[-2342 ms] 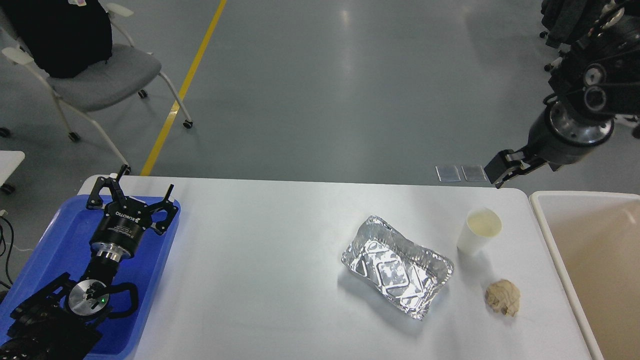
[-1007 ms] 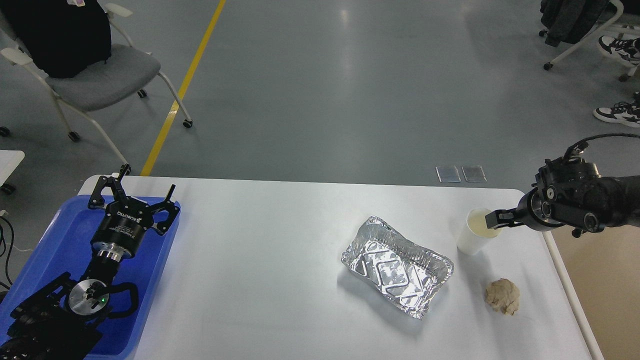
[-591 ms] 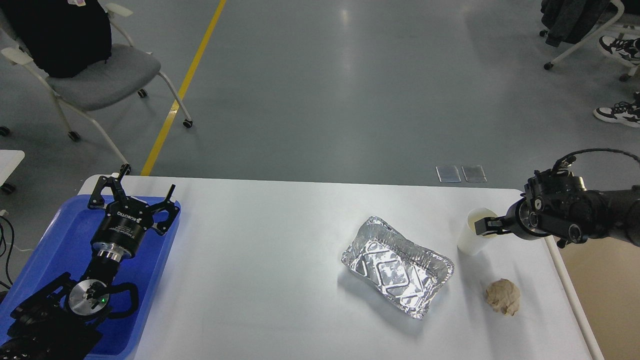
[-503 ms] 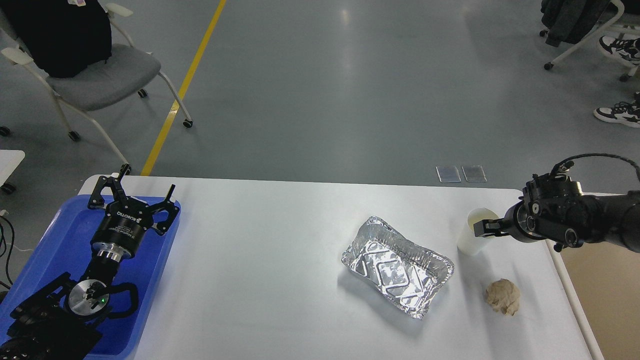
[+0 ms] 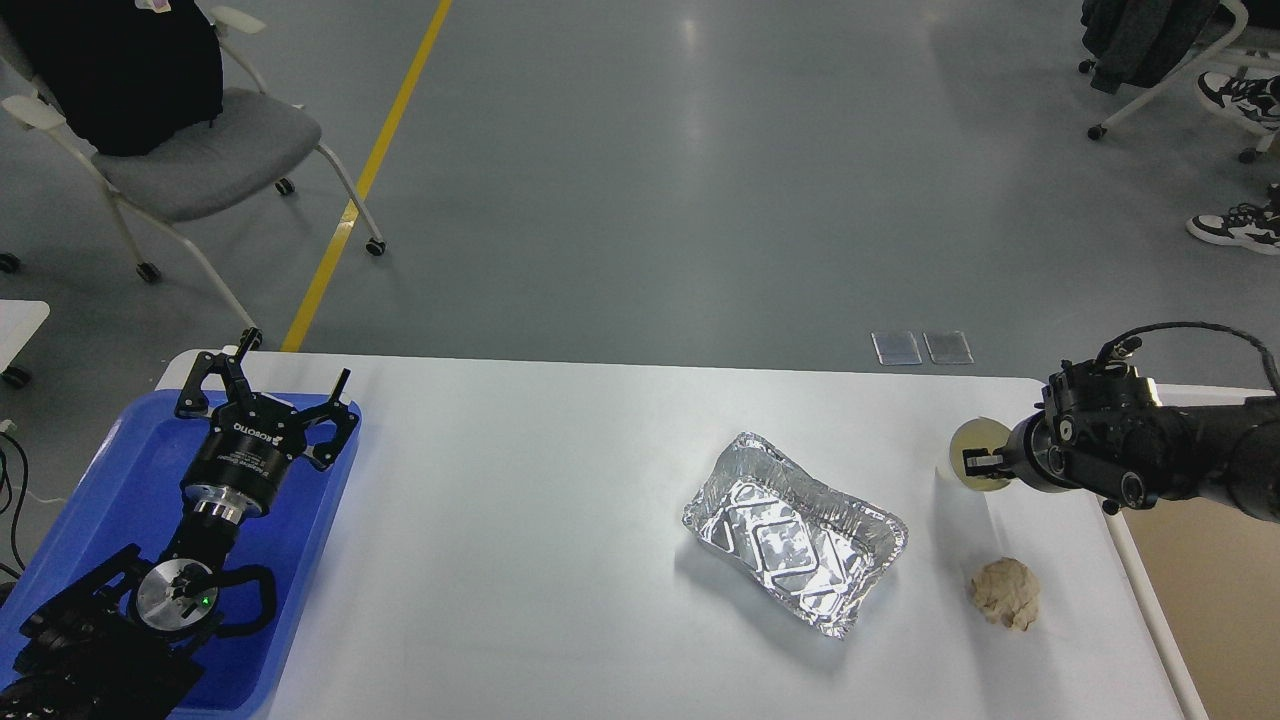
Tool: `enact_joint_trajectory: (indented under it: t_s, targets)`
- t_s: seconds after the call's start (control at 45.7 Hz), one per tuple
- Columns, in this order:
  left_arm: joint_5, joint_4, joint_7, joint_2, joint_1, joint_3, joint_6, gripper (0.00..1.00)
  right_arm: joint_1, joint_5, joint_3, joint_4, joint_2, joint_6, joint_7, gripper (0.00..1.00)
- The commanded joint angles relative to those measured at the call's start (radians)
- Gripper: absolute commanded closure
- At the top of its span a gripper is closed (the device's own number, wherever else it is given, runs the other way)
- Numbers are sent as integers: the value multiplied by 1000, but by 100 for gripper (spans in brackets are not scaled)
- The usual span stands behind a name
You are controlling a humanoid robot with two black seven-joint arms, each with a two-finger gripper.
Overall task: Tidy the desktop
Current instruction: 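Close the right gripper around the rim of the paper cup, then lift the paper cup and carry it toward the beige bin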
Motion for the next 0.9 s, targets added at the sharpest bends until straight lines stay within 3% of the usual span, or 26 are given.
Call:
enact_joint_trajectory:
  t_s: [0.0, 0.525, 0.678, 0.875]
  targets:
    - [0, 0, 0, 0, 0, -1, 0, 1, 0, -8, 1, -4, 2, 4, 2, 100]
    - [0, 0, 0, 0, 0, -1, 0, 1, 48, 3, 3, 30, -12, 10, 11, 100]
    - [0, 0, 2, 0, 0, -1, -2, 1, 138, 11, -13, 108, -63, 25, 11, 100]
    - [0, 0, 2, 2, 0, -1, -2, 1, 345, 18, -72, 252, -153, 117, 11, 100]
